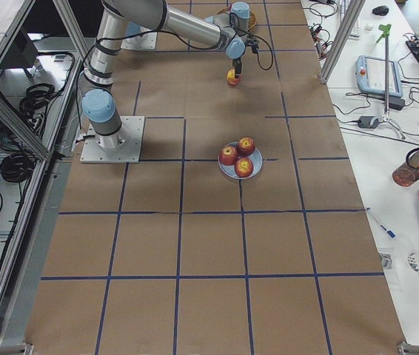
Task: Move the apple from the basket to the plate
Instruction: 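Close the right gripper on the yellow-red apple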
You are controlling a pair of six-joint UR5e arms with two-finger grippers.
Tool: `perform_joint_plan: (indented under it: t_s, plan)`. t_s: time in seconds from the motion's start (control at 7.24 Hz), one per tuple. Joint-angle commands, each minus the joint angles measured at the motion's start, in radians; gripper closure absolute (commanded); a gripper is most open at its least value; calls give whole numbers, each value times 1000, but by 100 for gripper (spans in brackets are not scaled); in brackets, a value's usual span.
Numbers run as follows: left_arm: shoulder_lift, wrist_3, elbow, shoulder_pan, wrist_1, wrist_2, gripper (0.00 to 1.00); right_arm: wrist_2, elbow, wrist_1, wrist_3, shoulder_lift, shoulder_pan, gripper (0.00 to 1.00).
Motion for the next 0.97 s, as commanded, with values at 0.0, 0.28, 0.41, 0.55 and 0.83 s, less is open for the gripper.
perform_joint_plan:
  t_s: [0.0,0.28,0.41,0.55,0.83]
  plan:
    - [-2,0,-1,1,2,0,1,0,25,-3,-8,11,-4,0]
    - [-2,0,-1,1,4,-1,1,0,36,-35,-10,14,-6,32]
    - [-2,0,-1,1,4,-1,1,0,33,-37,-10,17,-7,45]
    - [-2,0,-1,1,4,0,1,0,25,-38,-11,16,-9,51]
    - [-2,0,-1,1,2,-1,1,-3,10,-37,-28,-18,-24,57]
